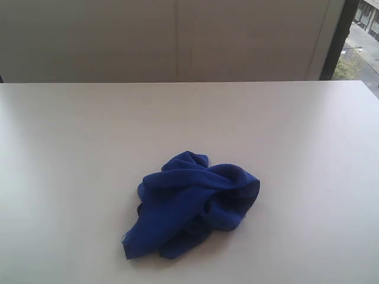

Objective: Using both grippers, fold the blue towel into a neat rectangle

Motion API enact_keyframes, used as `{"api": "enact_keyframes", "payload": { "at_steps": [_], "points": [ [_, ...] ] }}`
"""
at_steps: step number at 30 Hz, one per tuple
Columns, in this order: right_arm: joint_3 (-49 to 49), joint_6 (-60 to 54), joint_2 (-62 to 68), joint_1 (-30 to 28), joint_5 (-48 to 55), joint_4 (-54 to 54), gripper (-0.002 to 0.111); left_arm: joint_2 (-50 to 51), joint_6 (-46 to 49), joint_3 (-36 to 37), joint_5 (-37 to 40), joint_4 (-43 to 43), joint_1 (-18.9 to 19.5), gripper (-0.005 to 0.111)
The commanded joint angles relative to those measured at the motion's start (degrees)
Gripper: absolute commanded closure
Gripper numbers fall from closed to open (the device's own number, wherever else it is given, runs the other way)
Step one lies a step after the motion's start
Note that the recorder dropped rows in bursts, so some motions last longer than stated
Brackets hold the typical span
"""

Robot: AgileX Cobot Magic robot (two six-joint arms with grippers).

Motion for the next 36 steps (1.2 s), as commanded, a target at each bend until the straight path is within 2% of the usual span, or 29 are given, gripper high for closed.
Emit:
{"api": "enact_keyframes", "payload": {
  "at_steps": [1, 22, 31, 36],
  "points": [
    [0.23, 0.17, -0.31, 0.11, -0.35, -0.46, 0.108, -0.28, -0.37, 0.25, -0.1, 0.06, 0.06, 0.107],
    [0.23, 0.17, -0.31, 0.11, -0.35, -0.46, 0.108, -0.28, -0.37, 0.25, -0.37, 0.06, 0.06, 0.107],
    [0.23, 0.17, -0.31, 0.11, -0.35, -0.46, 0.108, -0.28, -0.37, 0.25, -12.42, 0.06, 0.06, 0.107],
    [0.23, 0.17, -0.31, 0.11, -0.35, -0.46, 0.108, -0.28, -0.37, 0.25, -14.12, 0.06, 0.06, 0.107]
  ]
}}
